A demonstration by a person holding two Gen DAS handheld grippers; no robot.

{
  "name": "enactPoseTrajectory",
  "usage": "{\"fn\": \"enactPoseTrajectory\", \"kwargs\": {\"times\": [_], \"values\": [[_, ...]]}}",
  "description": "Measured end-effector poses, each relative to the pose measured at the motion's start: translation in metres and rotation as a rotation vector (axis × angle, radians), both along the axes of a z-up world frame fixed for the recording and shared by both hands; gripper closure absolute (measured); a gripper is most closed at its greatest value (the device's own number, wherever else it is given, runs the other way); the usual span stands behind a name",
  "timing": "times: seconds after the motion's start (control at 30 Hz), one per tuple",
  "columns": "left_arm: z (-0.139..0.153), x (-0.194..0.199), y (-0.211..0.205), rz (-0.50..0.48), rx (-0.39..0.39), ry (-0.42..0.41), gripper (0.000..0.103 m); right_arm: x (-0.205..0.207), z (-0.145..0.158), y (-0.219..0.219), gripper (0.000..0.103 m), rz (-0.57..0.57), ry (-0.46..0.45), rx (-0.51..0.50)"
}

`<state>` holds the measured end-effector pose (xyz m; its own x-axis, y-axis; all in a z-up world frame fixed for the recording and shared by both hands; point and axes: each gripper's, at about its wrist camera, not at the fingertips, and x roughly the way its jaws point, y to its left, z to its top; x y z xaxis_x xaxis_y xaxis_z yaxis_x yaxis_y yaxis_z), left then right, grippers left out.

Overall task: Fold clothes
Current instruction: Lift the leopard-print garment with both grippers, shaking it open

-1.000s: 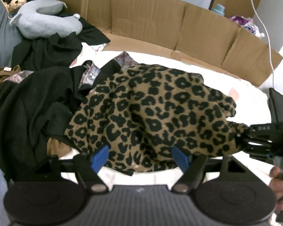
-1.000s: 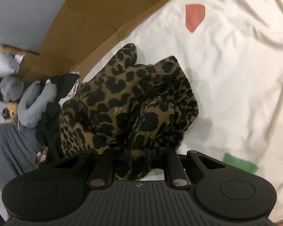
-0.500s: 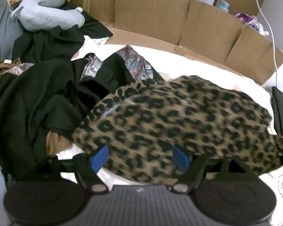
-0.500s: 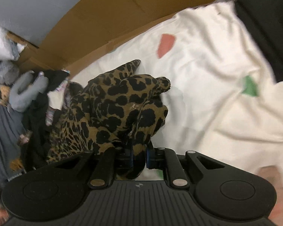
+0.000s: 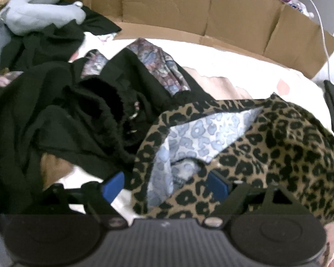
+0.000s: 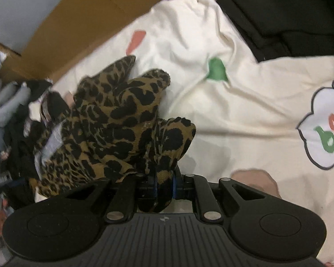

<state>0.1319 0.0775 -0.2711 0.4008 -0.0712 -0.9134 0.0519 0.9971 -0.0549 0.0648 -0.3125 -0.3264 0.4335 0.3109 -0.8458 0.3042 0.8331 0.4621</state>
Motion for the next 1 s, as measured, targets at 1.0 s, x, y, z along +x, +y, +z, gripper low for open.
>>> {"fn": "enactPoseTrajectory", "kwargs": {"times": [1.0], "values": [[-0.056,0.080,-0.083,-0.457,-0.102,-0.072,0.023,-0.013,0.007,-0.053,0.093,-0.037,-0.036,-0.150]]}}
